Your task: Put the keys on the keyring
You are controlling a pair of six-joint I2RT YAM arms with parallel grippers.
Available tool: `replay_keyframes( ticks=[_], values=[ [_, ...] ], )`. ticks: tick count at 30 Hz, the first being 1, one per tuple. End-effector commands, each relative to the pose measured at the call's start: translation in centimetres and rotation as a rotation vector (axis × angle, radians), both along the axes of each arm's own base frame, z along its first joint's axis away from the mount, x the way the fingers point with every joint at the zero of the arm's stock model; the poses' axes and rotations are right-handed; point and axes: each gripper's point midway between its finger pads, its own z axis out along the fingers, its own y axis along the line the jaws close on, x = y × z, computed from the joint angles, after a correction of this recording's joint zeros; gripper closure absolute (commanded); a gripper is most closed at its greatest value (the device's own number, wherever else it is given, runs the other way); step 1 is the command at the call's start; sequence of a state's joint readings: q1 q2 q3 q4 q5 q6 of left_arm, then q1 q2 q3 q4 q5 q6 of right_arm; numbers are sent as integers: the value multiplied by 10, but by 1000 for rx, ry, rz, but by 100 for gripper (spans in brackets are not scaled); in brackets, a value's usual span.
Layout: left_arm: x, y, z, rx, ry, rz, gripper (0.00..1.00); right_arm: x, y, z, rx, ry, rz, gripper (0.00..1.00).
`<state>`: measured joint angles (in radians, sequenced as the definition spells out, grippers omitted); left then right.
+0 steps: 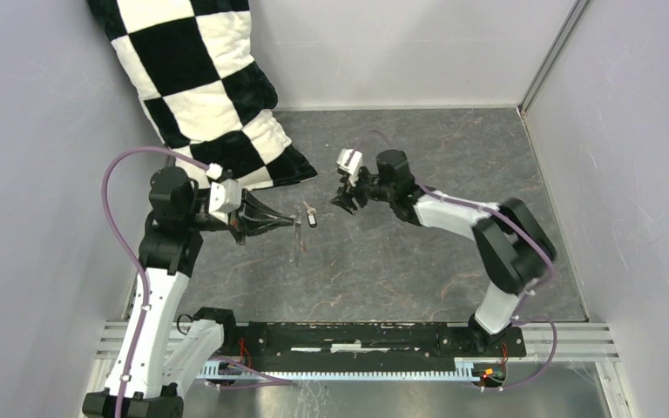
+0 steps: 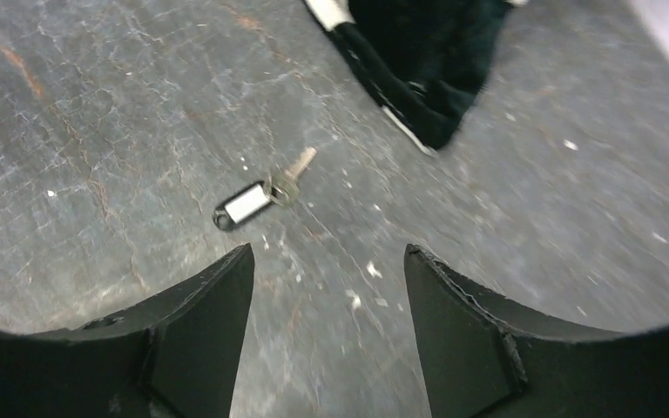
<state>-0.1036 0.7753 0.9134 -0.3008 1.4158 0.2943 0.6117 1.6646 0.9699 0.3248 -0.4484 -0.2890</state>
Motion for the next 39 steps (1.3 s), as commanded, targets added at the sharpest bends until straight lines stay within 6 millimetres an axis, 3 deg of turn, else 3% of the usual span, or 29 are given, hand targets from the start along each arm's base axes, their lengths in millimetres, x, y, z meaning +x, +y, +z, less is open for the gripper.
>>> replay_keyframes(
  ticks=[1, 8, 14, 22, 29, 39],
  values=[
    [9, 3, 32, -17, -29, 10, 98, 10, 55, 23, 122, -64, 241, 29],
    [12, 6, 20, -5, 15, 11, 98, 15, 89, -22, 25, -77, 374, 29],
    [8, 10, 8, -2, 71, 7, 98, 26, 103, -41, 1, -45, 382, 34],
    [-5, 11, 1, -2, 86, -10, 98, 9, 102, -76, -68, 29, 387, 35],
    [-9, 11, 2, -4, 82, -20, 98, 15, 104, -88, -105, 53, 350, 39],
    [-14, 10, 0, -8, 92, -32, 98, 31, 101, -99, -131, 47, 263, 57]
  ],
)
